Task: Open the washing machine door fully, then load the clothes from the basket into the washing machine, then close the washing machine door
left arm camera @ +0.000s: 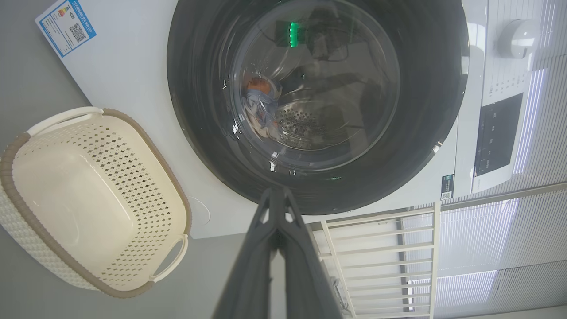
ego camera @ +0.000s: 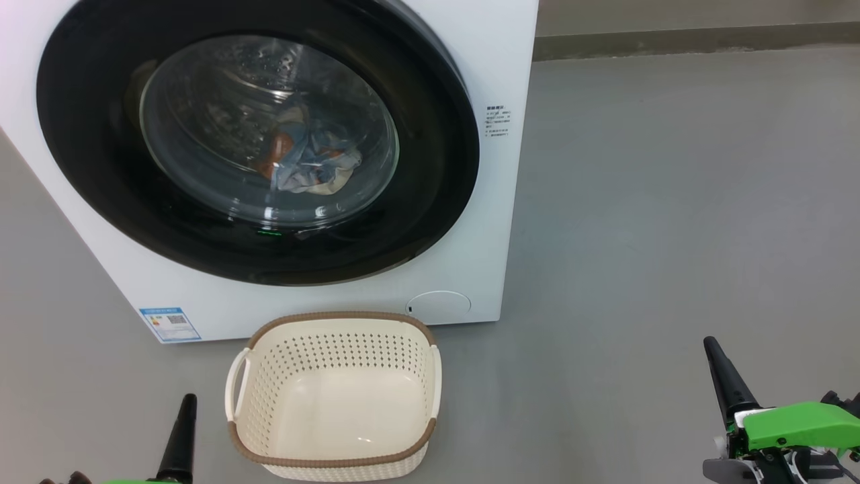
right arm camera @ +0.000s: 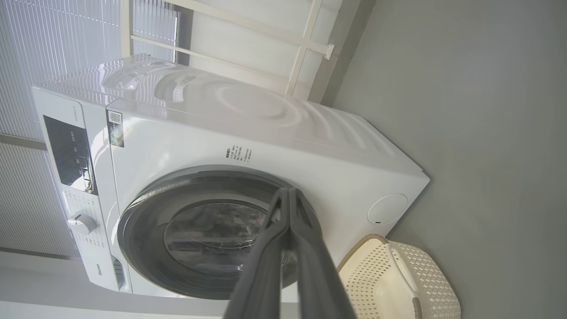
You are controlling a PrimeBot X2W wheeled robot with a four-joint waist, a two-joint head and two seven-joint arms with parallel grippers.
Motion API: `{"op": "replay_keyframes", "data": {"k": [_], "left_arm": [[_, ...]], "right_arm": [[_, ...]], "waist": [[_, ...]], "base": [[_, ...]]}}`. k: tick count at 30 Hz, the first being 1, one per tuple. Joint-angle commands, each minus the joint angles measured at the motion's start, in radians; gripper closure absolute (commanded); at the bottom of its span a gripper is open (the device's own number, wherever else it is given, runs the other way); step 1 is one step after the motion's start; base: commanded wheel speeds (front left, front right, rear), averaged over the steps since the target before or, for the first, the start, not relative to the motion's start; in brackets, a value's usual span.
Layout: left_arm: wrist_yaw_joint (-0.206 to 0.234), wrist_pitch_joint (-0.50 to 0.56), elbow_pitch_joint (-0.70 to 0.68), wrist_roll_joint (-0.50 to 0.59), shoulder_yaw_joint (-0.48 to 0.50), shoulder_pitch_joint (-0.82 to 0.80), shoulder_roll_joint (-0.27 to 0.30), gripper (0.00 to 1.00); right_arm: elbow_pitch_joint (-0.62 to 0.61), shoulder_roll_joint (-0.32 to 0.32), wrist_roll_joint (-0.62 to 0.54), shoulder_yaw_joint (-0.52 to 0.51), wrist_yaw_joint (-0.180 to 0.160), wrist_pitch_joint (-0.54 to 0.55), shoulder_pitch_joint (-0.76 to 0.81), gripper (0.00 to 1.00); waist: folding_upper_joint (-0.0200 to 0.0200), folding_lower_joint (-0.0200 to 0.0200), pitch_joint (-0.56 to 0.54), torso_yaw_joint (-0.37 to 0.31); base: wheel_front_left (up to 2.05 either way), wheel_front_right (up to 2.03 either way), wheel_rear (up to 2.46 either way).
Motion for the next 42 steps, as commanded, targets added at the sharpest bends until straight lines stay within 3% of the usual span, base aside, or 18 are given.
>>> {"op": "replay_keyframes", "data": {"k": [1, 22, 42], "left_arm": [[-0.009, 0.005, -0.017, -0.024, 0.035, -0.052, 0.008, 1.0], [-0.026, 0.062, -0.015, -0.191, 0.094, -0.082, -0.03, 1.0], [-0.026, 0.061, -0.015, -0.191, 0.094, -0.082, -0.03, 1.0]], "right_arm": [[-0.032, -0.007, 0.03, 0.007, 0.001, 0.009, -0.044, 1.0], [-0.053, 0.024, 0.212, -0.053, 0.0, 0.073, -0.055, 1.0], [-0.053, 0.024, 0.213, -0.053, 0.0, 0.073, -0.055, 1.0]], "waist": [[0.0, 0.0, 0.001, 0.0], [0.0, 0.0, 0.025, -0.001], [0.0, 0.0, 0.025, -0.001]], "base": [[0.0, 0.0, 0.0], [0.0, 0.0, 0.0], [0.0, 0.0, 0.0]]}}
